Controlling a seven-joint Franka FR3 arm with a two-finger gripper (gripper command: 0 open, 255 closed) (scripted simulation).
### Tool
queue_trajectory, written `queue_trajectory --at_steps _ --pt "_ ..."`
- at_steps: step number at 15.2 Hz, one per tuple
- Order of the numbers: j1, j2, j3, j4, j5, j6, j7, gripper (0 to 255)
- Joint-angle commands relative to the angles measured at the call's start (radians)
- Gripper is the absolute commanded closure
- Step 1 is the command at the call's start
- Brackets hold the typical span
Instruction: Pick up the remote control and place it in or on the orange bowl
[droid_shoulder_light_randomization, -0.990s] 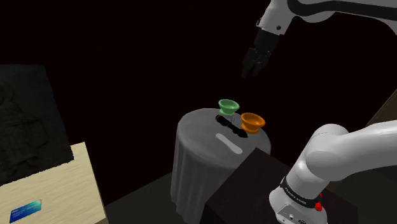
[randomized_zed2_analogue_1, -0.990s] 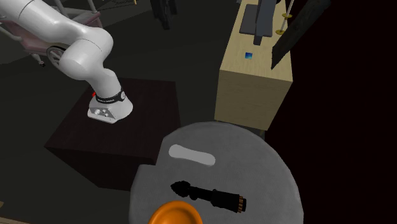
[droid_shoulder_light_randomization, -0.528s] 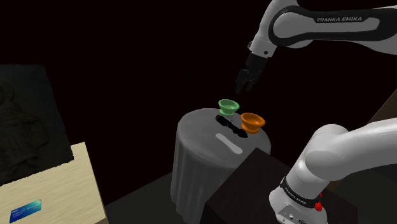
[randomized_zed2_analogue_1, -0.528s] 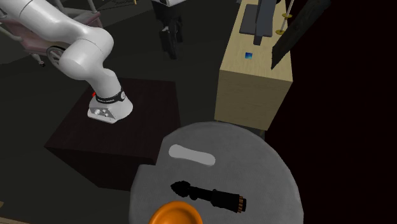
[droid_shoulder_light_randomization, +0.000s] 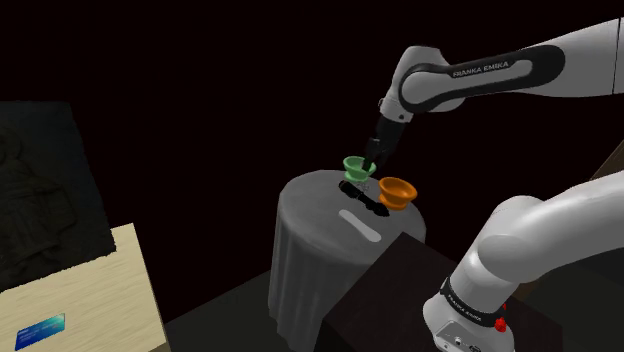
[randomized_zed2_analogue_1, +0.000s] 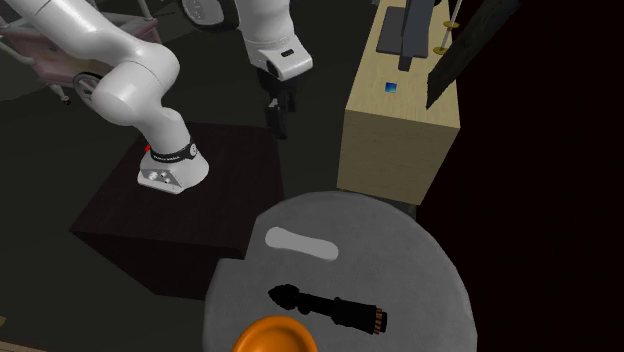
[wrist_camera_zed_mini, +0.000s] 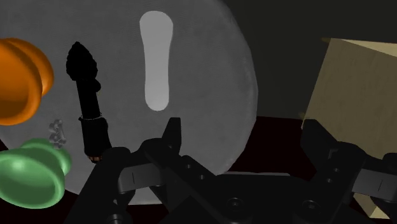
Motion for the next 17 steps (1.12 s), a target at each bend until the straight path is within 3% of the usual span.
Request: queue_trajectory --at_steps 1,10,17 --pt "-0.008 0.053 -0.021 -0.026 -0.009 0.073 -0.023 0" --pt "-0.019 0.359 -0.111 -0.063 -0.004 0.384 -0.132 0" --pt "-0.014 0.661 -0.16 -0.011 0.124 0.598 -0.291 0"
